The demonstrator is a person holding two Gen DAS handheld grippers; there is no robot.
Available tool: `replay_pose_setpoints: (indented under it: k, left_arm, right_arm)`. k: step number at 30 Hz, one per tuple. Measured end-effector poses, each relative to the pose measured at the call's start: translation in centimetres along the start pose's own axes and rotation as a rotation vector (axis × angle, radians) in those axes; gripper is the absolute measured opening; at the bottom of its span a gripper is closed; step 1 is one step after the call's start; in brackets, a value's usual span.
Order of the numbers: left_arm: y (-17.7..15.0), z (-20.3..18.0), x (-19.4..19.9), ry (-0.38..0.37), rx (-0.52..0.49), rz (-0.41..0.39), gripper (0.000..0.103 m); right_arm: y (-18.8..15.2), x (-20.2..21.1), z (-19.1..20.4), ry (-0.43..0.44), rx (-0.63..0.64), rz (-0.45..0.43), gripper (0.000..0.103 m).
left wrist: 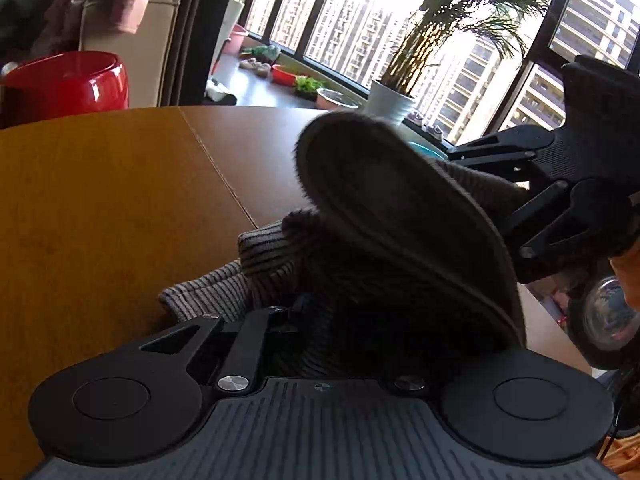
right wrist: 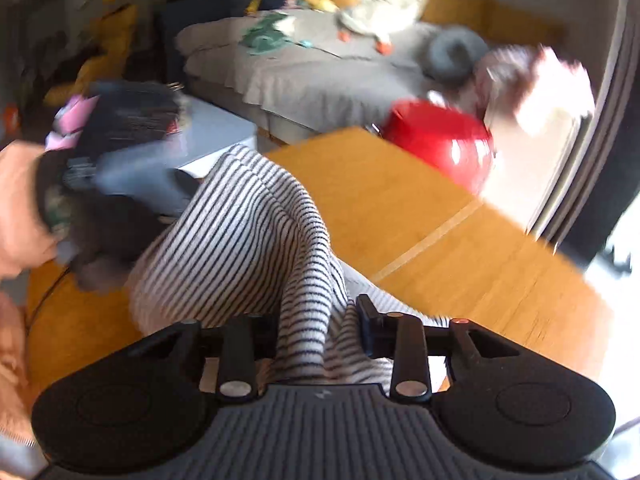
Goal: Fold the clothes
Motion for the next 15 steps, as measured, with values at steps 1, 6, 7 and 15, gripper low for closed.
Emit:
replay_pose_setpoints:
  k: [1,6,7,15]
  left_arm:
    - [0.0,0.1,0.0,-0.004,0.005,-0.003,0.013]
    - [0.0,0.3,0.2,-0.023,0.015,-0.014,0.013]
    - [0.0,0.4,0.2,-0.024,0.015,-0.015,0.013]
    - [1.9,1.9,7.2,0.081,0.062,-0.169,0.041]
  right_arm:
    - [-0.1,-0.6,-0.6,0.028,-0.036,0.0,0.037]
    - [-0.9,-1.3,-1.7,0.074,-0.076,-0.016,0.04]
    - [-1.1,-1.2,-1.8,0.075,-0.079,-0.018,0.041]
    - [-1.9,-2.5,-3.4,0.098,-0.183,-0.046,0.045]
Point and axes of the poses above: each gripper's, at about its wrist camera, not at the fingertips, and x roughly against the way its jaws point, z to its left, y to its top, the point moved 9 cm from there along -x, roughly the way its jaws point, and after that the axes turned 14 degrees about z, right-handed, at the moved point
